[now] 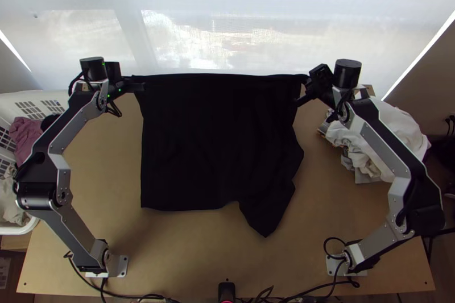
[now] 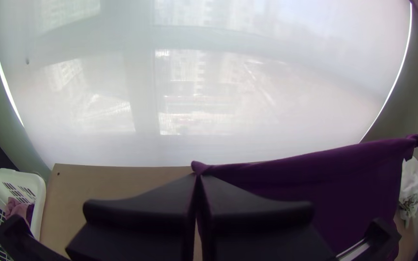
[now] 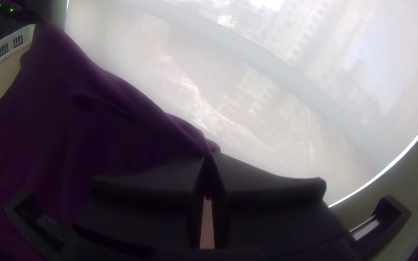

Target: Fold the t-shirt

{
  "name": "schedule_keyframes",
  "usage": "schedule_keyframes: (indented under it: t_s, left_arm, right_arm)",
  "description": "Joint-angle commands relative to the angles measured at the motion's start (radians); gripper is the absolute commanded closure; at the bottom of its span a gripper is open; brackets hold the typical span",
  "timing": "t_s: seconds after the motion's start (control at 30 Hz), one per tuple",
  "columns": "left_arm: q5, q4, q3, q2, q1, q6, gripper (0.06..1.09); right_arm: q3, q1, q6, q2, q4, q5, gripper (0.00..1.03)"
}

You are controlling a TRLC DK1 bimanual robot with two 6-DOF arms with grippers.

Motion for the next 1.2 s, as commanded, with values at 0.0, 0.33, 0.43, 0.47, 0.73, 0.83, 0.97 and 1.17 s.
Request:
schedule_keyframes:
  t_s: [0.0,0.33,0.43,0.47,0.73,0.83,0.97,1.17]
  left_arm:
    - [-0.051,0.016,0.15,0.185,0.011,0.006,1.05]
    - [-0.105,0.031,0.296,0.348,-0.03,0.006,1.05]
    - [-0.119,0.036,0.313,0.384,-0.038,0.005,1.05]
    - [-0.126,0.036,0.314,0.394,-0.043,0.005,1.05]
    - [-0.134,0.043,0.32,0.447,-0.063,0.011,1.05]
    - [-0.133,0.039,0.332,0.472,-0.066,0.014,1.05]
    - [-0.134,0.04,0.337,0.487,-0.069,0.014,1.05]
    - [-0.134,0.043,0.351,0.493,-0.076,0.016,1.05]
  right_arm:
    - [0.122,-0.001,-0.005,0.173,0.016,0.005,1.0]
    - [0.239,0.005,-0.005,0.337,0.033,0.018,1.0]
    - [0.276,0.005,-0.007,0.395,0.033,0.025,1.0]
    - [0.288,0.007,-0.007,0.414,0.033,0.028,1.0]
    - [0.369,0.031,-0.002,0.533,0.033,0.045,1.0]
    - [0.396,0.033,-0.007,0.572,0.033,0.048,1.0]
    - [0.442,0.033,-0.01,0.616,0.027,0.051,1.0]
    - [0.491,0.03,-0.01,0.655,0.007,0.056,1.0]
